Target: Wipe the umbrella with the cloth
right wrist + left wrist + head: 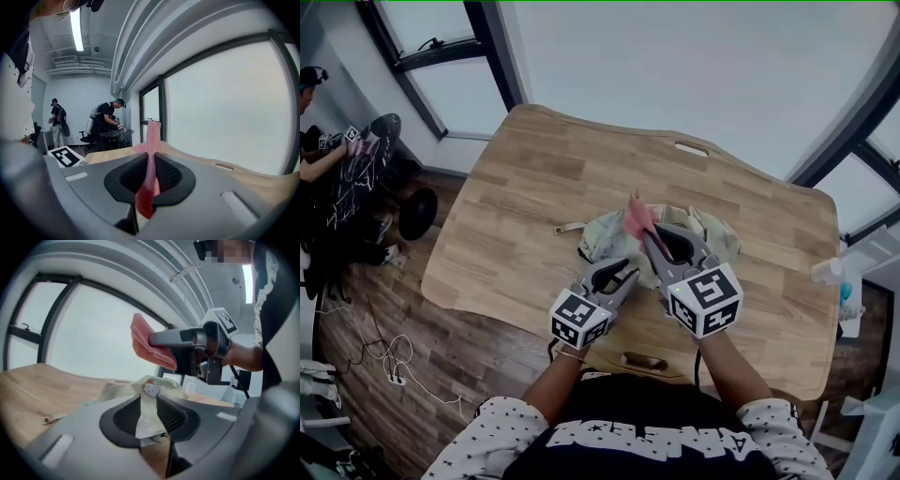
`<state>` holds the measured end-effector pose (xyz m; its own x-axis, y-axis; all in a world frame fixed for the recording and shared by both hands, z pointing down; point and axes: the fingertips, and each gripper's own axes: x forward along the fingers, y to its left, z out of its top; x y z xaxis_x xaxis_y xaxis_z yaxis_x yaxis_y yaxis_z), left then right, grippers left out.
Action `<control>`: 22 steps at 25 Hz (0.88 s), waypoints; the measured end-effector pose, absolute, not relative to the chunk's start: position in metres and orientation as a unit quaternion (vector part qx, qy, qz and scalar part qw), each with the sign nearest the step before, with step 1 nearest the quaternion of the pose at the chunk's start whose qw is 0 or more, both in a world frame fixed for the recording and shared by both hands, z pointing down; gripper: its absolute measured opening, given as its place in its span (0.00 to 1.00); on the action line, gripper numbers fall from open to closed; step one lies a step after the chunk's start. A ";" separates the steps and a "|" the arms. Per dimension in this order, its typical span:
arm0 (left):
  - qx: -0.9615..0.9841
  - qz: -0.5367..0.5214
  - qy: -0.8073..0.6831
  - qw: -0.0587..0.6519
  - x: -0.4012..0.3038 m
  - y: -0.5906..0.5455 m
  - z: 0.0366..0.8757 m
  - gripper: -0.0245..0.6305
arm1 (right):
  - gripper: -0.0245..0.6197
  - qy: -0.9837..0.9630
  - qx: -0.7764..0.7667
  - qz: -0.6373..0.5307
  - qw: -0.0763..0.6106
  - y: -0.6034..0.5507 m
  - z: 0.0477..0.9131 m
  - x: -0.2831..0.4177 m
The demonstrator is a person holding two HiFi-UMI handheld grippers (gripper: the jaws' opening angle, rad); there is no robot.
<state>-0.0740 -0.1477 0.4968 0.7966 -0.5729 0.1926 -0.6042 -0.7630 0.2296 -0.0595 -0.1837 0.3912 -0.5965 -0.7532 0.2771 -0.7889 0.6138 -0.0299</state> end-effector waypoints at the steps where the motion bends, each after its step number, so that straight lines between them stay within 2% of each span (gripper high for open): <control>1: 0.934 0.058 -0.324 0.138 -0.086 -0.154 0.499 0.16 | 0.11 -0.888 0.436 0.076 0.126 -0.188 0.398 -0.065; 4: 0.928 0.074 -0.341 0.127 -0.115 -0.171 0.507 0.17 | 0.11 -0.875 0.452 0.088 0.146 -0.200 0.420 -0.071; 9: 0.919 0.103 -0.356 0.133 -0.144 -0.201 0.528 0.26 | 0.11 -0.852 0.482 0.104 0.174 -0.217 0.449 -0.068; 12: 0.921 0.122 -0.331 0.164 -0.142 -0.209 0.544 0.33 | 0.11 -0.840 0.497 0.106 0.190 -0.225 0.459 -0.063; 17: 0.924 0.156 -0.300 0.177 -0.128 -0.215 0.564 0.34 | 0.11 -0.823 0.516 0.119 0.207 -0.229 0.471 -0.045; 19: 0.921 0.181 -0.302 0.165 -0.127 -0.219 0.571 0.27 | 0.11 -0.817 0.522 0.121 0.212 -0.230 0.475 -0.038; 21: 0.918 0.194 -0.308 0.160 -0.129 -0.221 0.575 0.08 | 0.11 -0.816 0.521 0.117 0.221 -0.233 0.478 -0.035; 22: 0.917 0.193 -0.309 0.160 -0.130 -0.222 0.575 0.05 | 0.11 -0.817 0.518 0.114 0.226 -0.234 0.479 -0.036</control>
<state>-0.1298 -0.2223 0.5749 0.7344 -0.5052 0.4532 -0.6286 -0.7582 0.1734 -0.0363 -0.2340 0.4791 -0.3608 -0.7952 0.4873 -0.8980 0.4372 0.0486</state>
